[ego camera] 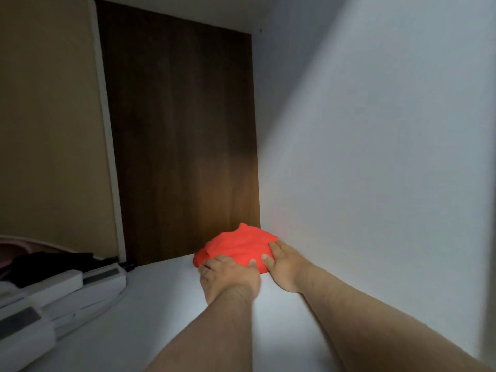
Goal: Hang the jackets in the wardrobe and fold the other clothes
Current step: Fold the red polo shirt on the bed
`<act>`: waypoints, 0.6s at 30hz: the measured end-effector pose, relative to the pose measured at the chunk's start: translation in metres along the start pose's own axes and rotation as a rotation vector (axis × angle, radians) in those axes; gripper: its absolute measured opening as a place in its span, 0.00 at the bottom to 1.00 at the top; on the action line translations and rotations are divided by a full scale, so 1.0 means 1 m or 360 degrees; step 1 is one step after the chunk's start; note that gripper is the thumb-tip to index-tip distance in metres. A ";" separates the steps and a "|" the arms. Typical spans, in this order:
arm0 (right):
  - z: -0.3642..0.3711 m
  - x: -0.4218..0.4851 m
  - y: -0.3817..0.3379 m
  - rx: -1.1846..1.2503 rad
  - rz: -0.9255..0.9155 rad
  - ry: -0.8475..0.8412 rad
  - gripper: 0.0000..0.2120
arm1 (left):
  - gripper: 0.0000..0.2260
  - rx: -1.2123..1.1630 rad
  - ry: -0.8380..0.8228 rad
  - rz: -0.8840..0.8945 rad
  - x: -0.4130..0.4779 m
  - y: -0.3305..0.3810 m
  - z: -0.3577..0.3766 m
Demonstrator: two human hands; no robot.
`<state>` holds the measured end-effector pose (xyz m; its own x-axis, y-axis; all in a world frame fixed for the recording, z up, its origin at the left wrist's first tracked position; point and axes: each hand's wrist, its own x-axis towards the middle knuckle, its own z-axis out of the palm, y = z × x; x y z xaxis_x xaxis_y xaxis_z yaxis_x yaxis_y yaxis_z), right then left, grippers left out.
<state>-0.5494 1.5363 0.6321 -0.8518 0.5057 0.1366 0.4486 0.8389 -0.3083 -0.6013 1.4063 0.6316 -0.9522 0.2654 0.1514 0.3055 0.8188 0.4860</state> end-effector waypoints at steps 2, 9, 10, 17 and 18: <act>0.002 0.003 0.001 0.0014 0.0001 -0.0010 0.31 | 0.41 0.0003 0.0004 -0.0010 0.005 0.000 0.001; 0.000 -0.001 0.007 0.0077 -0.0091 0.0407 0.28 | 0.40 0.0133 0.0089 0.0011 0.006 0.000 0.003; 0.001 -0.003 0.007 0.0046 -0.0096 0.0513 0.25 | 0.39 0.0163 0.0129 0.0005 0.004 0.000 0.003; -0.003 -0.010 0.002 -0.0060 -0.0048 0.0536 0.21 | 0.34 0.0215 0.0206 0.0034 -0.006 -0.003 -0.001; -0.003 -0.011 0.000 -0.0083 -0.0018 0.0525 0.21 | 0.36 0.0214 0.0217 0.0029 -0.010 -0.004 -0.002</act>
<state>-0.5387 1.5313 0.6334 -0.7271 0.5273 0.4396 0.4603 0.8495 -0.2577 -0.5927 1.3989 0.6299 -0.9355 0.2171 0.2788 0.3121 0.8776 0.3639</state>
